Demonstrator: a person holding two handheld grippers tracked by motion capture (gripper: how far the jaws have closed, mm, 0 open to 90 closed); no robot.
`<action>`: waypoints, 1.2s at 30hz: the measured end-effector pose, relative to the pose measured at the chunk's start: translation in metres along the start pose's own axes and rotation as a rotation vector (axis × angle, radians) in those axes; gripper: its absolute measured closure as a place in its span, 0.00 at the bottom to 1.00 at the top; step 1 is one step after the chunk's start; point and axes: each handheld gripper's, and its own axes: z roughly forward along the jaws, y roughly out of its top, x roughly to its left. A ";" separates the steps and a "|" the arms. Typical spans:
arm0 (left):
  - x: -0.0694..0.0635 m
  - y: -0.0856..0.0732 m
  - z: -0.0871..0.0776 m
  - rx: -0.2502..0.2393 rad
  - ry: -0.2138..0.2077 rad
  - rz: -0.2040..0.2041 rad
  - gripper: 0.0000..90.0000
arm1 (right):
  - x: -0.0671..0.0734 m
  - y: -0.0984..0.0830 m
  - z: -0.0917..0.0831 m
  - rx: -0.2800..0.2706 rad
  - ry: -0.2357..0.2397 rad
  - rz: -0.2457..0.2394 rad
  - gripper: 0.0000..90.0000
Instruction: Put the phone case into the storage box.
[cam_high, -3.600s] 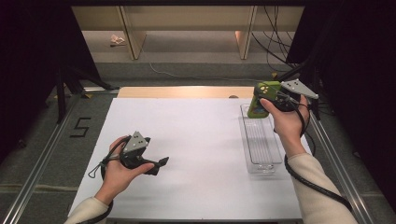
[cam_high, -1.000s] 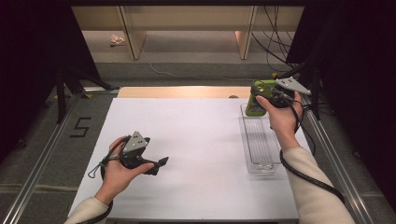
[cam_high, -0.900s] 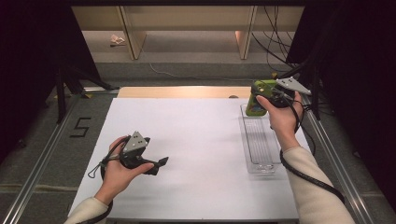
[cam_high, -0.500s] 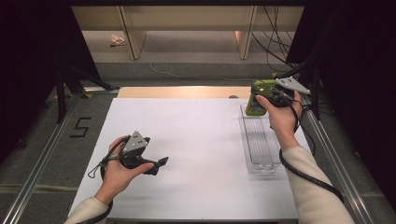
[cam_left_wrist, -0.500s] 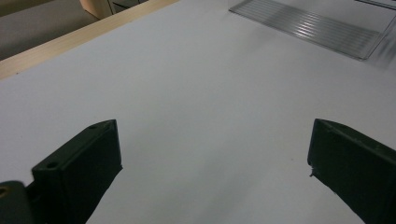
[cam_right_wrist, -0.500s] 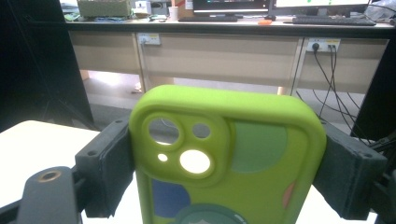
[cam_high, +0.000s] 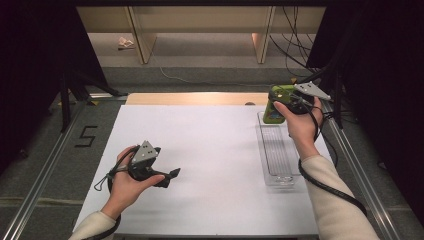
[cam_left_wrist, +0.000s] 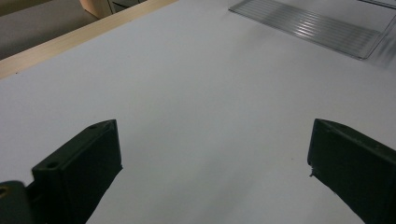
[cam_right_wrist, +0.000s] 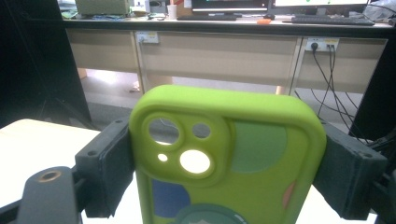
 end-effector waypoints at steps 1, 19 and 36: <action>0.000 0.000 0.000 0.000 0.000 0.001 0.03 | 0.000 0.000 0.000 0.001 -0.001 -0.001 0.19; 0.000 0.000 0.000 0.000 0.001 -0.002 0.03 | -0.003 -0.003 0.007 0.009 -0.011 0.004 0.19; 0.001 -0.001 0.001 0.003 -0.002 -0.004 0.03 | -0.004 -0.004 0.014 0.017 -0.011 0.002 0.19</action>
